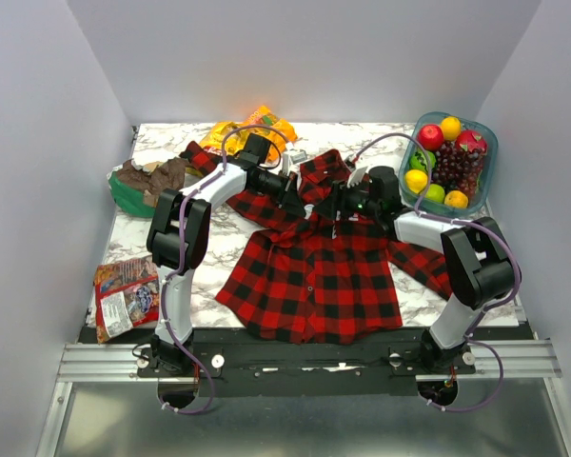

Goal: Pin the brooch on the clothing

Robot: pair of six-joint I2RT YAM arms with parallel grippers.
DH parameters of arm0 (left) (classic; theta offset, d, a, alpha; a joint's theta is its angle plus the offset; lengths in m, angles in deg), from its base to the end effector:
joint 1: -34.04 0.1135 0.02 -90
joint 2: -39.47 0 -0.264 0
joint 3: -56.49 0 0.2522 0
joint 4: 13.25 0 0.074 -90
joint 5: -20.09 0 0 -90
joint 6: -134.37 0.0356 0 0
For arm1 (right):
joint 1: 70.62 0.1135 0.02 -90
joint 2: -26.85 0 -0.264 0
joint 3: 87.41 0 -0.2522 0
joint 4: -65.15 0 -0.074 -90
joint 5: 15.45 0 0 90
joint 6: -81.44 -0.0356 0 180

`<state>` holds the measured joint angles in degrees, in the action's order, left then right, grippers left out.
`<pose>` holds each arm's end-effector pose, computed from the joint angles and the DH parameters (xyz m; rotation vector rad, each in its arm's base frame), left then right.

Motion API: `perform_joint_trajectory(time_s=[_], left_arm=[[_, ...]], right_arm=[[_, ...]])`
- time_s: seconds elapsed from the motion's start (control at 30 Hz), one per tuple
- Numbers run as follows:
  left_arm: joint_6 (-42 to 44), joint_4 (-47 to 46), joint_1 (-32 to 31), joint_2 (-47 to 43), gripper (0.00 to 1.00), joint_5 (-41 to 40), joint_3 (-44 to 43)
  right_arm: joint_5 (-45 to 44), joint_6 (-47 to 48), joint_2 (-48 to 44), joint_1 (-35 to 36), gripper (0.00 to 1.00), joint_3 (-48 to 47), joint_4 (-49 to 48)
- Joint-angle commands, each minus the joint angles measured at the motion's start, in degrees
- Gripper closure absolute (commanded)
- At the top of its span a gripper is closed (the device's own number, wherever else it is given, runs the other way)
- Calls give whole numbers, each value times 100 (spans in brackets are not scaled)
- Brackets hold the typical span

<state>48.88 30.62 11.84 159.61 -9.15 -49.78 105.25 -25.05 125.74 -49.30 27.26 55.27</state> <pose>0.4014 -0.1973 0.2041 0.9364 2.2084 -1.4751 0.3351 0.1503 0.1929 -0.4464 1.9997 0.9507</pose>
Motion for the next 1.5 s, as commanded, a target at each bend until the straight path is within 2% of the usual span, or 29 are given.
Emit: perform_joint_trajectory(time_s=[0.0, 0.5, 1.47], left_arm=[[-47, 83, -4, -228, 100, 271, -39], [-56, 83, 13, -236, 100, 306, -39], [-91, 65, 5, -228, 100, 411, -39]], right_arm=[[322, 32, -54, -32, 37, 226, -413], [665, 67, 25, -23, 37, 235, -572], [411, -240, 306, -14, 43, 147, -870]])
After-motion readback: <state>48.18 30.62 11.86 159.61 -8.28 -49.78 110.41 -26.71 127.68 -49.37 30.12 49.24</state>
